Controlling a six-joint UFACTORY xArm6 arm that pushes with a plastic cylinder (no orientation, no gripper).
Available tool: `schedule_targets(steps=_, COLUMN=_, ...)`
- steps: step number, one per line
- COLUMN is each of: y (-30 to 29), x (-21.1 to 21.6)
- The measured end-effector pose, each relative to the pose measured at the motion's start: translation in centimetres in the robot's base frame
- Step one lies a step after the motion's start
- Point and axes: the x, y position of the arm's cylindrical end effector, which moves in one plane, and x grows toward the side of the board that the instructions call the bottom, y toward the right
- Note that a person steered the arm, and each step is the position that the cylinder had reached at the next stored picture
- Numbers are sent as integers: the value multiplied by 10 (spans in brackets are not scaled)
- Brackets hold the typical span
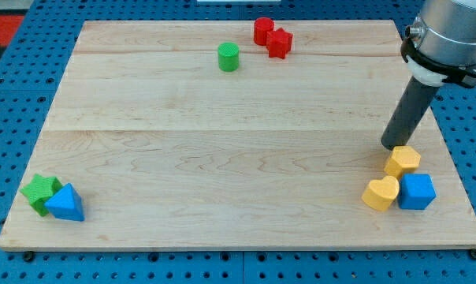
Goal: Move the red star to the top of the yellow heart
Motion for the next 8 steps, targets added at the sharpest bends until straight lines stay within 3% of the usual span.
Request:
schedule_targets(steps=3, y=-4, x=8)
schedule_targets(steps=4, y=-15, x=-11)
schedule_targets(steps=6, y=-22, x=-74)
schedule_targets(steps=8, y=-43, x=-163)
